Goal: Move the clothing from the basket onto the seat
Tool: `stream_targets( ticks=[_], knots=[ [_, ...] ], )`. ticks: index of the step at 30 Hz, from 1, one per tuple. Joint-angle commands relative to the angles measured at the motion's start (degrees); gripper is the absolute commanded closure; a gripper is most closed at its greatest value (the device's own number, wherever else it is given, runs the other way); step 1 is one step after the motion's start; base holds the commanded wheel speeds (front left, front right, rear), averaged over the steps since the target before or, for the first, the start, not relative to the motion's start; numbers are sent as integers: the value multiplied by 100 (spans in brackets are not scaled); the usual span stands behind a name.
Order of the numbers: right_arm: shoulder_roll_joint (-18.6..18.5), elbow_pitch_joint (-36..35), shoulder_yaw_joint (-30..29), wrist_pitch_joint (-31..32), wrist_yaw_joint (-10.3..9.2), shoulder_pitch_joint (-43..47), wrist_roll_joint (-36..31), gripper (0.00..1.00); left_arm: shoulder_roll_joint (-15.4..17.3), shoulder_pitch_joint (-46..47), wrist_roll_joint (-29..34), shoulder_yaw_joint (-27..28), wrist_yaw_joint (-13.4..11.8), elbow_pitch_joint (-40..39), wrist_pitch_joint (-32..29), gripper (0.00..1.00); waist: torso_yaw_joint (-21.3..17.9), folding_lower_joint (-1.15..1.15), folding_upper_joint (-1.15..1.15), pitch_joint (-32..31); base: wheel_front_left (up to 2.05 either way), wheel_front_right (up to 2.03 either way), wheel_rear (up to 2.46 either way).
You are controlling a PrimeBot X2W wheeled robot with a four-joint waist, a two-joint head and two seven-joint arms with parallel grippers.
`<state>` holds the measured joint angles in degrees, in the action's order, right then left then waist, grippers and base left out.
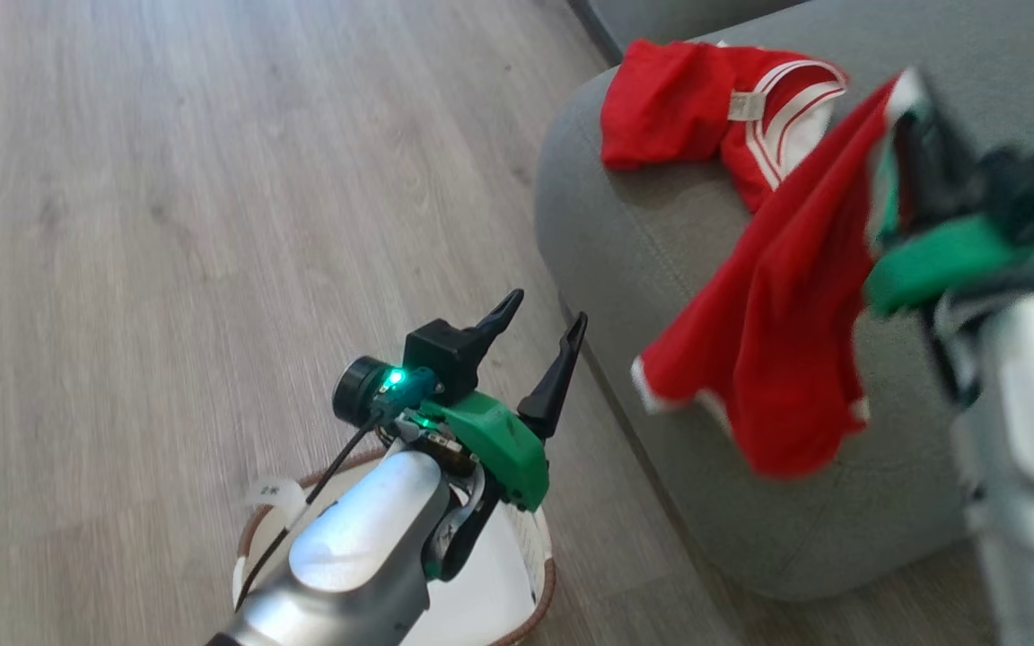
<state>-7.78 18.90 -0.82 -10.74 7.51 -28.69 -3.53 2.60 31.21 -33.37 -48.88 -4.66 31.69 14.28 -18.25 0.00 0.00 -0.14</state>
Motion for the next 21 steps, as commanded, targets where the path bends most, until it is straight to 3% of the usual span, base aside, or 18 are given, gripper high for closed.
stream_targets(
  ticks=[1, 14, 21],
  knots=[
    [-153, -101, 53, 41, -2, -628, 16, 100, 32, 238, 66, 271, -64, -228, 71, 0, 92, 0, 0, 127, 0, 0, 0],
    [-1338, 913, -680, 443, -2, -3279, 14, 100, 198, 720, 507, 330, -135, -674, 72, 0, 848, 0, 0, 1630, 0, 0, 0],
    [-1793, 1544, -1235, 512, -2, -3975, -255, 100, 247, 971, 781, 251, -163, -988, 72, 0, 1263, 0, 0, 2288, 0, 0, 0]
  ],
)
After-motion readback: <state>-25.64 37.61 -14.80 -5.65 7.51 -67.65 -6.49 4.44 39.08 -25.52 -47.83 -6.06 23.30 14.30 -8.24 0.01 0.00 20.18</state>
